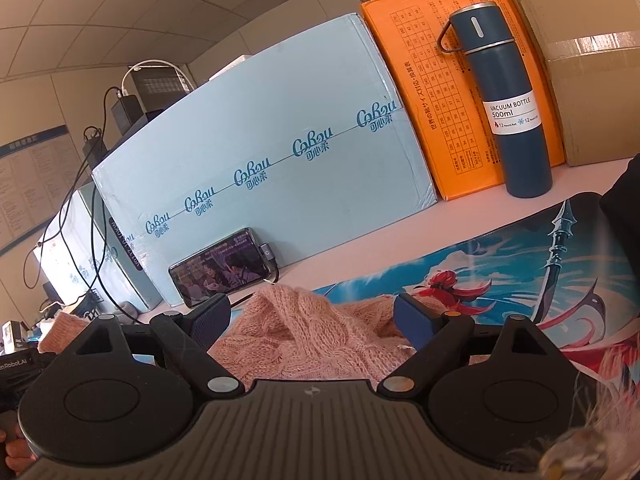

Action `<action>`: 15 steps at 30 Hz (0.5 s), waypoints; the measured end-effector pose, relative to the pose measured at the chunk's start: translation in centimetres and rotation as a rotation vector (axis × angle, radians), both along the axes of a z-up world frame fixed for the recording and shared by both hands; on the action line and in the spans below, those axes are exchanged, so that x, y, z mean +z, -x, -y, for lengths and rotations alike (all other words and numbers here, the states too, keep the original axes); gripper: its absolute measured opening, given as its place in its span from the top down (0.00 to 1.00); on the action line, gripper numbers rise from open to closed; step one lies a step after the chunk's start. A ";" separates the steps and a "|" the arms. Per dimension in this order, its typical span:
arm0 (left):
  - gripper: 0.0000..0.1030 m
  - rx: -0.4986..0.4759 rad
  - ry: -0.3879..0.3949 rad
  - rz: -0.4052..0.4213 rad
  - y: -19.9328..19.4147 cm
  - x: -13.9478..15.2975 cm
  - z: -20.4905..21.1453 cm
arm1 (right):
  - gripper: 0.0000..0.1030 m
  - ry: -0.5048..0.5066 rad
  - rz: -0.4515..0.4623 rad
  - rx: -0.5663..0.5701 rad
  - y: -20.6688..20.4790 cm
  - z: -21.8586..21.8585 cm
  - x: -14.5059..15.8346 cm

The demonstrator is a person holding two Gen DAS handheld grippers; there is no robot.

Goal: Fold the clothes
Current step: 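Lift the sleeve with the left gripper and fold it over the sweater body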

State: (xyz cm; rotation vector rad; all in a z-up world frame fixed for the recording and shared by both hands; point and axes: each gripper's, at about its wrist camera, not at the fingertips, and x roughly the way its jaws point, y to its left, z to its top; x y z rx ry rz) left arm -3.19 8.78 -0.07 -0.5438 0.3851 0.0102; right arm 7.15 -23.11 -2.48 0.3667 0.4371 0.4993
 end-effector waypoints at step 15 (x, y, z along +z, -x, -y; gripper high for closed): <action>0.14 -0.067 0.379 0.100 1.5 -1.7 1.7 | 0.14 0.012 0.003 0.025 0.3 -0.4 0.0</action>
